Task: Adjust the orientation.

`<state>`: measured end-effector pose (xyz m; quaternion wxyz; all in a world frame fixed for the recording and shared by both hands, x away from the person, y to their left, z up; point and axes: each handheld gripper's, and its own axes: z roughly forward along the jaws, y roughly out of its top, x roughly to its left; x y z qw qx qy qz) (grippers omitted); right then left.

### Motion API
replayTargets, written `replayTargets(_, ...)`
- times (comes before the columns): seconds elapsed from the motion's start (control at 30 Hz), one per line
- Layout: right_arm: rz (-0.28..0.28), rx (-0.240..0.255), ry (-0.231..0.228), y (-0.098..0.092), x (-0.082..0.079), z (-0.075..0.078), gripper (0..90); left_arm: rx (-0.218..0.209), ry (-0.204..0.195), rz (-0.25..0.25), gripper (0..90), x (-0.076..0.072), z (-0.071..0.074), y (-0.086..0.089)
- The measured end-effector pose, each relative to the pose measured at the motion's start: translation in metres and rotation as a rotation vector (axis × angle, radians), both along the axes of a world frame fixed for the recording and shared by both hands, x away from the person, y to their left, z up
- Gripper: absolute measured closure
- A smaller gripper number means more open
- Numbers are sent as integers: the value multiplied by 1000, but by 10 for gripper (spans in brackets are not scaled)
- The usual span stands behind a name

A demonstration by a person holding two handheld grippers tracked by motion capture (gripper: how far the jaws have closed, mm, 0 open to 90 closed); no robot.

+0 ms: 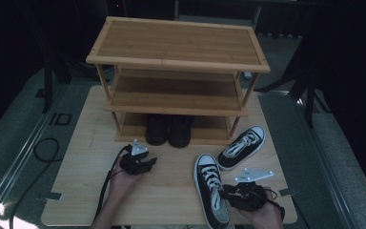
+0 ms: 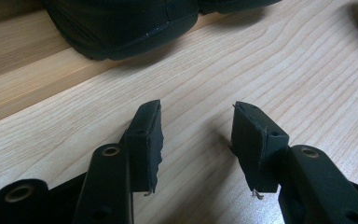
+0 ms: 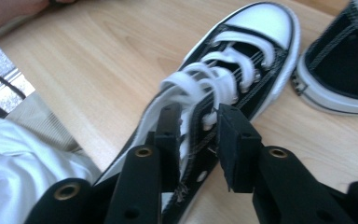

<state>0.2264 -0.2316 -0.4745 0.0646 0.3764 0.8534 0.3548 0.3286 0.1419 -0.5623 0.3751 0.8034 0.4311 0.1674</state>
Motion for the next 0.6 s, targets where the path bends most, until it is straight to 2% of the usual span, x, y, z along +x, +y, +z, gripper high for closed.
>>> replayTargets(0.1, 2, -10, 5, 3, -2, -2, 692, -2, 2, 0, 536, 0, 0, 0)
replayTargets(0.23, -11, -73, 13, 8, -3, -7, 730, 1, -1, 0, 535, 0, 0, 0)
replayTargets(0.27, -22, -99, 18, 10, -2, -9, 788, 0, -1, -1, 535, 0, 0, 0)
replayTargets(0.4, -20, -106, 39, 11, 0, -9, 831, 1, -1, -5, 535, -1, 0, 0)
replayTargets(0.47, -20, -125, 26, 15, 1, -9, 871, 0, -1, -5, 535, -1, 0, 0)
replayTargets(0.6, -44, -144, -3, 16, 4, -8, 881, 2, -1, -4, 535, -1, 0, -1)
